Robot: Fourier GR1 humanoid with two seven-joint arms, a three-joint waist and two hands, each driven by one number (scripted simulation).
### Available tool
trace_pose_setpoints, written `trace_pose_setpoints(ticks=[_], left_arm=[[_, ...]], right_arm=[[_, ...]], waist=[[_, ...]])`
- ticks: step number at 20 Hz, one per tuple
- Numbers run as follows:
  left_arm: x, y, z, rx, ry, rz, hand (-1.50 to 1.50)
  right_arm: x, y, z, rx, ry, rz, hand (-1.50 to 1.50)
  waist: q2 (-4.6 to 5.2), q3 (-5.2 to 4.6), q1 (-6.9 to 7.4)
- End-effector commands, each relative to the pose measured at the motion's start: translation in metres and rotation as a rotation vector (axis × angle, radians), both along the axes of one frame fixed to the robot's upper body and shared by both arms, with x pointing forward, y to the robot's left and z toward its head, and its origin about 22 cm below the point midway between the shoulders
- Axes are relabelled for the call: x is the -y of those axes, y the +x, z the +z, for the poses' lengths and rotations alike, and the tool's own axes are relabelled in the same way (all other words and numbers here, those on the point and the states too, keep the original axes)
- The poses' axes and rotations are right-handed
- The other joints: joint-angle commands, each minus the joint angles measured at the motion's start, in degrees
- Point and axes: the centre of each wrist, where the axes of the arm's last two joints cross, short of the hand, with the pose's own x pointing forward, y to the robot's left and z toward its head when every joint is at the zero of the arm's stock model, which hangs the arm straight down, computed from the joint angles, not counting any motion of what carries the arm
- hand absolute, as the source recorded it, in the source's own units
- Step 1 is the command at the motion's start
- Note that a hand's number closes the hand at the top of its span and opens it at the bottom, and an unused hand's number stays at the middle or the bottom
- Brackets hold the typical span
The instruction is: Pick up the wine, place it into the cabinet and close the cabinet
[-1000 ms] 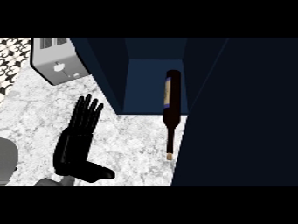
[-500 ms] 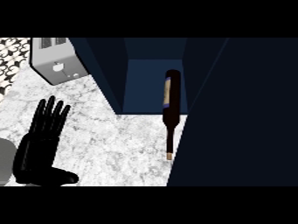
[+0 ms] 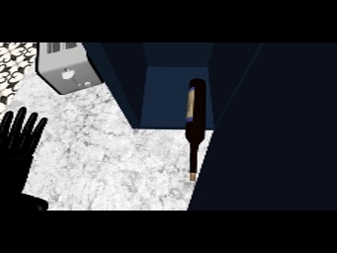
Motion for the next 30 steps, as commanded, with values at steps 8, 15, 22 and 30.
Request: trace_pose_setpoints(ticks=[8,15,22,30], left_arm=[[-0.022,-0.002,0.013,0.001,0.001,-0.031,-1.5],[-0.026,0.009,0.01,0.018,0.013,-0.037,-1.5],[-0.047,0.004,0.015,-0.006,0.014,-0.038,-1.5],[-0.055,0.003,0.018,0.0,0.016,-0.014,-1.5]], right_arm=[[-0.026,-0.01,0.03,-0.046,0.213,0.135,1.5],[-0.042,0.018,0.031,-0.015,0.201,0.147,1.5],[-0.091,0.059,0.041,-0.012,0.168,0.146,1.5],[-0.182,0.119,0.091,-0.014,0.181,0.083,1.5]], waist=[[0.21,-0.09,1.62],[0.85,-0.35,3.29],[0.24,-0.22,3.18],[0.11,0.12,1.4]])
